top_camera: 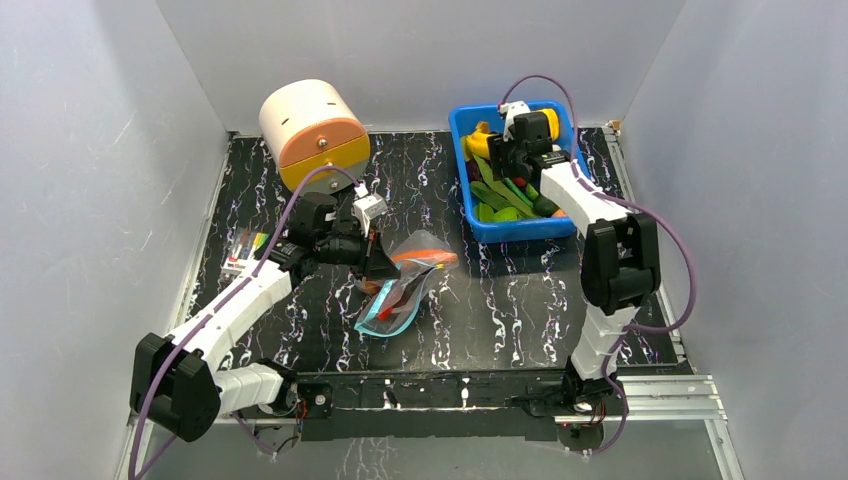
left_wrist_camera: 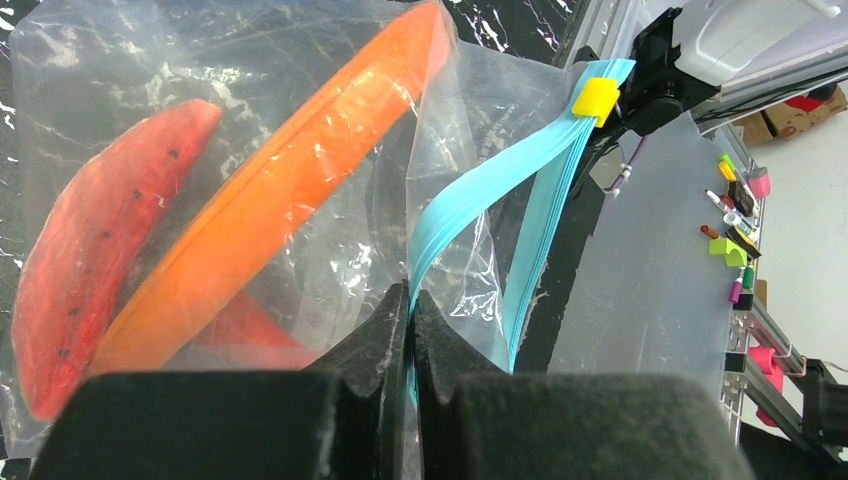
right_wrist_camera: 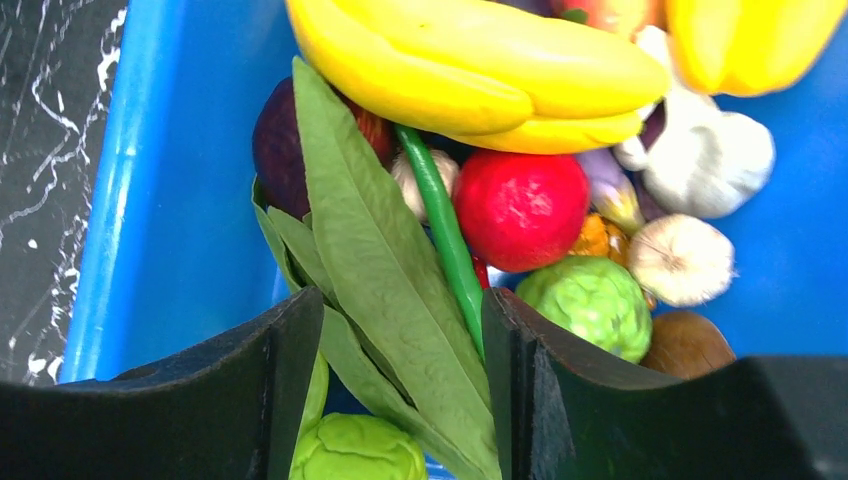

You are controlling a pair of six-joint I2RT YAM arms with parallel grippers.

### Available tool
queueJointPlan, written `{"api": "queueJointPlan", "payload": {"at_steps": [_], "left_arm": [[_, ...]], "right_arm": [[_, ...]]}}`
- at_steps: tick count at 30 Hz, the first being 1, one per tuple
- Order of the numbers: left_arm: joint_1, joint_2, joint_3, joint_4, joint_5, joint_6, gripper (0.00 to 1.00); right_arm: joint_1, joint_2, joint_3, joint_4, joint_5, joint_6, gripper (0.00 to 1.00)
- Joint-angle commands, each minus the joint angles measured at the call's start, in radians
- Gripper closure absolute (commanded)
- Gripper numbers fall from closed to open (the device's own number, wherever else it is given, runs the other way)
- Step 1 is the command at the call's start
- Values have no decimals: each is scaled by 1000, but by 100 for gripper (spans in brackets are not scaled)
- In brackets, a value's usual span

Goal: Place the food in the zip-top bag and seal the zipper
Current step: Pick up the fake fruit from the bin.

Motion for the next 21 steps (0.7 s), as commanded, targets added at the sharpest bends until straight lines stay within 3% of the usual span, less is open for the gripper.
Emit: {"api": "queueJointPlan", "payload": {"at_steps": [1, 5, 11, 15, 18, 21], "left_arm": [[-1, -30, 24, -15, 20, 24, 100], [-1, -45, 21, -15, 13, 26, 100], [-1, -49, 19, -15, 9, 26, 100], [-2, -56, 17, -10, 12, 22, 100], [-1, -57, 19, -9, 15, 22, 100], [-1, -61, 20, -14, 16, 24, 100]], "right_arm": [[4, 35, 55, 33, -96, -102, 44], [9, 57, 57, 26, -33, -139, 45], [7, 52, 68, 59, 293, -219, 44], [4, 65, 101, 41, 398, -273, 38], [4, 84, 161, -17, 371, -223, 34], [3, 89, 143, 30, 279, -221, 34]]}}
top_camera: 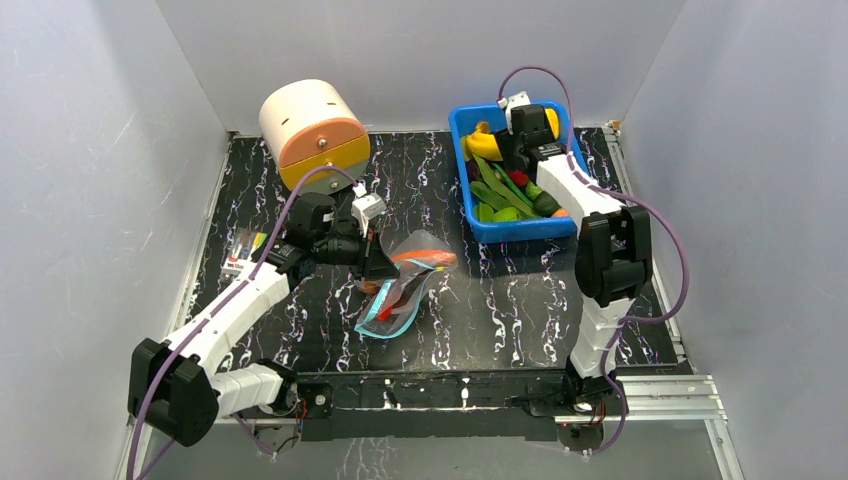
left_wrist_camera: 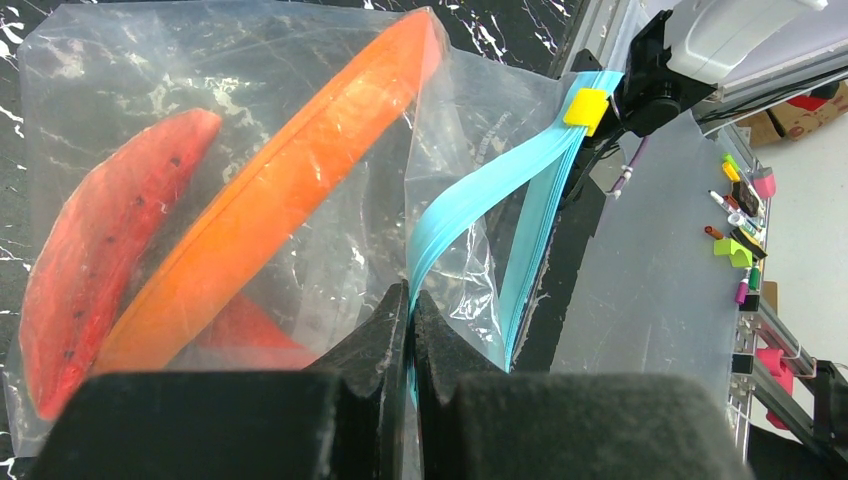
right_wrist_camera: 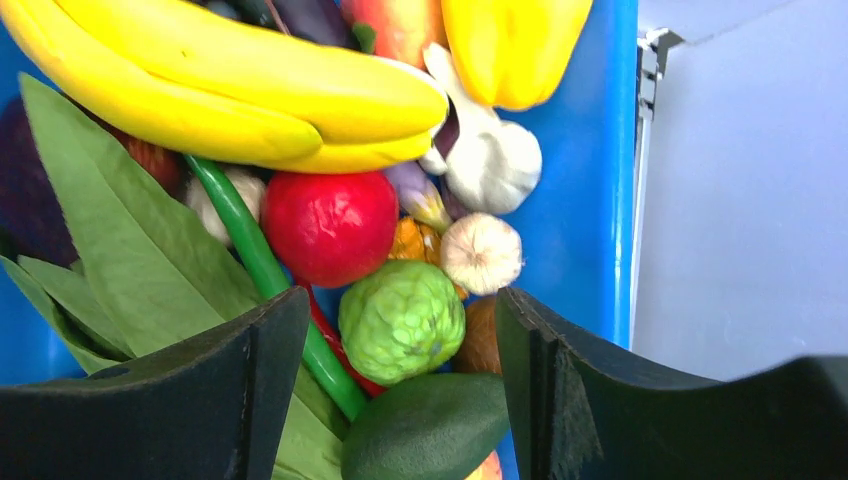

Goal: Place the food in the zip-top bag and seal the zipper
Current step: Pick up the fake fruit from the bin.

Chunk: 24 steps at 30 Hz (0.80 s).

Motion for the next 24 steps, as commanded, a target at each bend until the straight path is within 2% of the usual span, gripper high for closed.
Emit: {"api": "queueJointPlan", "payload": {"at_steps": [1, 4, 12, 17, 24], "left_arm": [[-2, -43, 18, -12, 20, 18, 100], [-1, -57, 9, -3, 20, 13, 100], [-2, -60, 16, -12, 13, 19, 100], [-2, -69, 15, -12, 6, 19, 100], [-1, -67, 12, -11, 4, 19, 100]], "right_arm": [[-7, 4, 42, 73, -67, 1, 33], [-12, 38, 90, 40, -127, 35, 31], [-31, 141, 170, 75, -113, 74, 31], [-37, 188, 161, 99, -141, 87, 31], [-38, 255, 122, 130, -18, 99, 28]]}}
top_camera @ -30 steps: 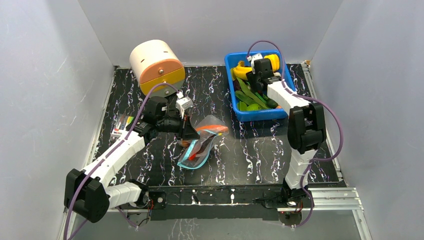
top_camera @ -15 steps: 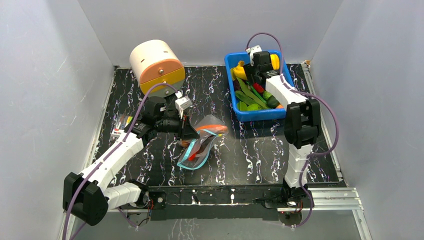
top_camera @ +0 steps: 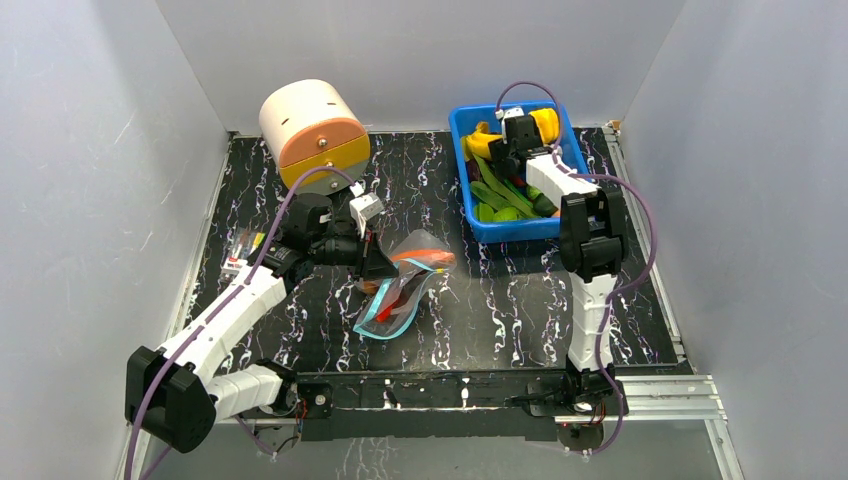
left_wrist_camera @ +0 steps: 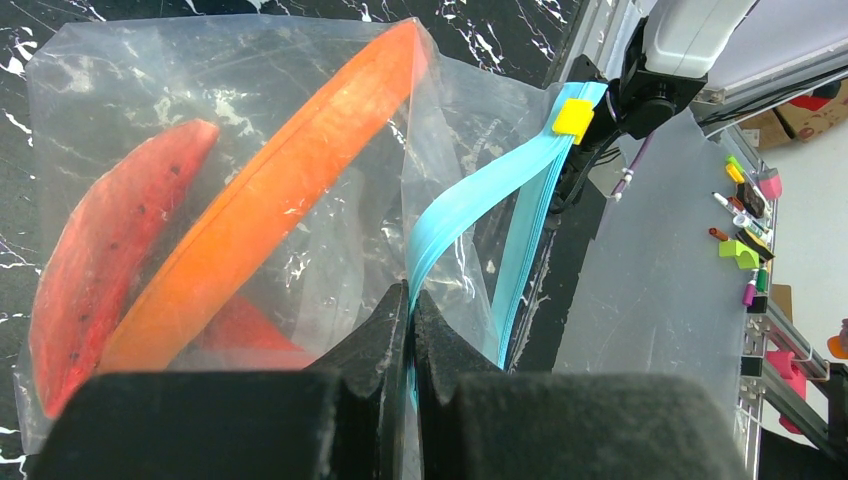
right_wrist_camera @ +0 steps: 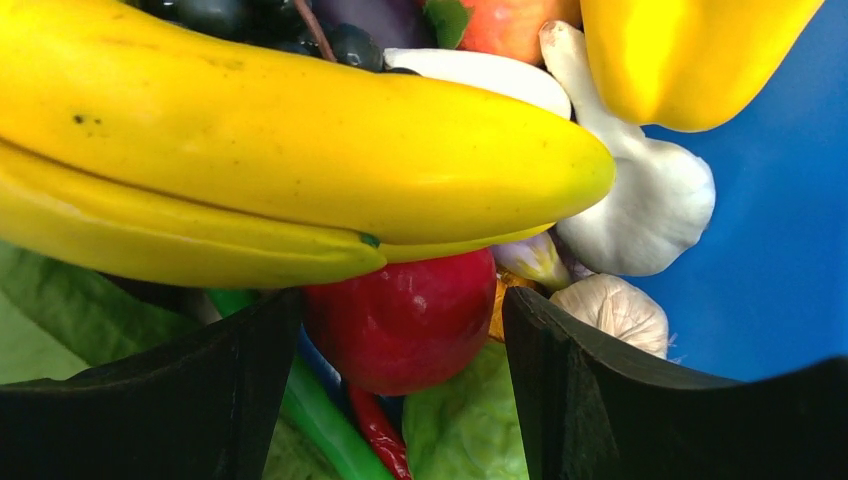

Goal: Place the food in the zip-top bag and seal the zipper
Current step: Pick up the fake fruit from the bin.

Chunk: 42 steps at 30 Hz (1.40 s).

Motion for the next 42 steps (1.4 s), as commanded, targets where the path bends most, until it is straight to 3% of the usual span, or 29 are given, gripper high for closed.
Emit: {"api": "queueJointPlan", "payload": {"at_steps": [1, 9, 23, 42], "left_arm": [[-1, -31, 13, -9, 10, 17, 100], [0, -19, 12, -8, 4, 18, 100], [-1, -29, 11, -16, -54, 18, 100], [-1, -107, -5, 5, -174, -15, 100]], "right_arm": [[-4, 23, -14, 97, 88, 20, 27], [-13, 38, -42, 103, 44, 39, 33], [-12, -60, -82, 78, 27, 116, 63], [5, -316, -164, 9, 1, 246, 69]]}}
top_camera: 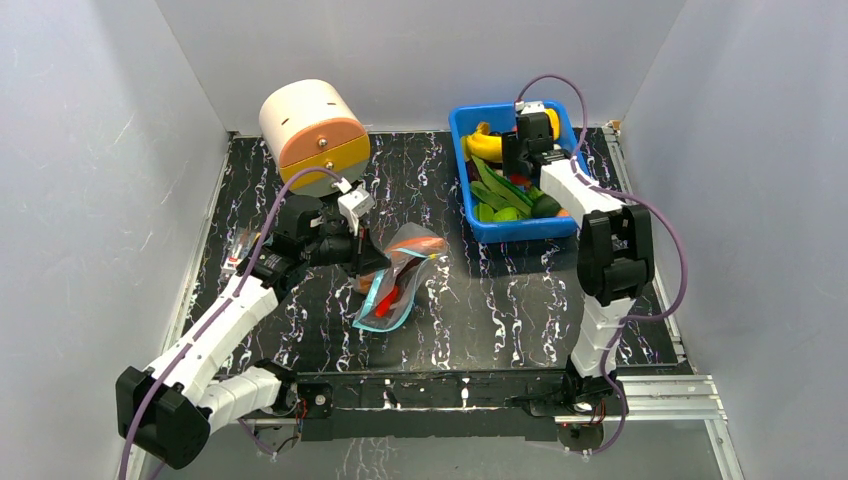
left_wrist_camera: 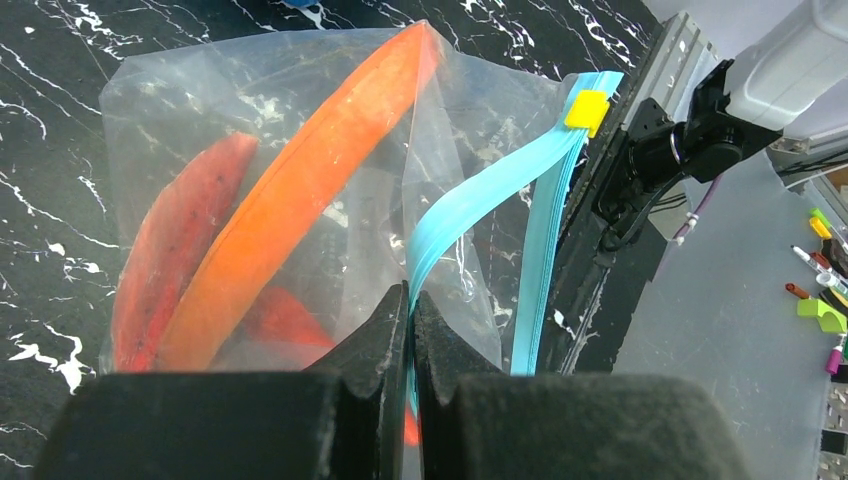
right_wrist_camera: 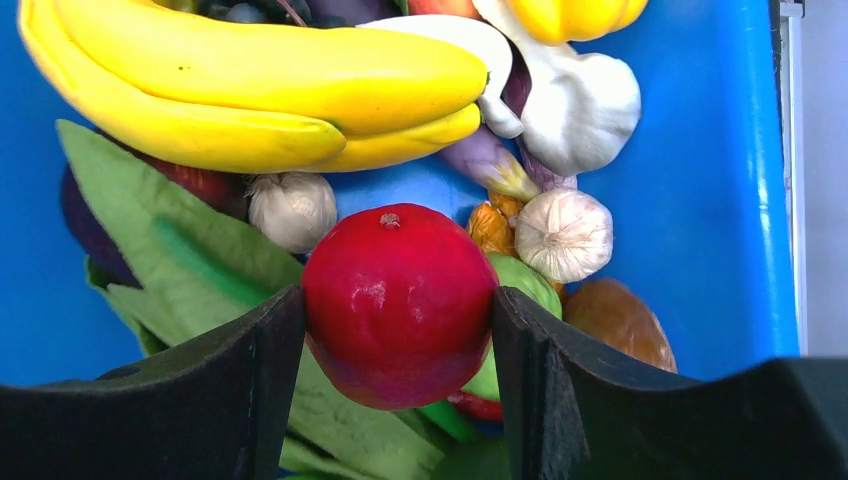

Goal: Place the food in the zip-top bag and seal the zipper
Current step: Pick up the fake fruit from the bin.

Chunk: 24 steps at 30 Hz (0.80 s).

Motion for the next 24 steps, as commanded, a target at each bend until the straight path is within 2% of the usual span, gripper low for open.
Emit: {"api": "queueJointPlan", "payload": {"at_steps": [1, 5, 10, 14, 18, 21, 24], "left_arm": [[-1, -27, -3, 12, -11, -16, 100], [-1, -18, 6, 34, -28, -56, 100], [-1, -17, 43, 20, -149, -125, 100], [0, 18, 120, -81, -339, -161, 100], [-1, 22, 188, -161, -511, -173, 100], [-1, 8, 222, -176, -571, -176, 100], [-1, 11, 273, -210, -599, -185, 100]], "right_arm": [[3, -119, 9, -7, -30, 56, 69], [35, -197, -19, -23, -95, 116, 69], [78, -324, -88, -17, -101, 158, 69], [115, -420, -120, -18, -152, 188, 69], [209, -485, -129, -32, -187, 218, 69], [288, -535, -165, -17, -242, 247, 69], [341, -579, -215, 27, -360, 318, 69]]}}
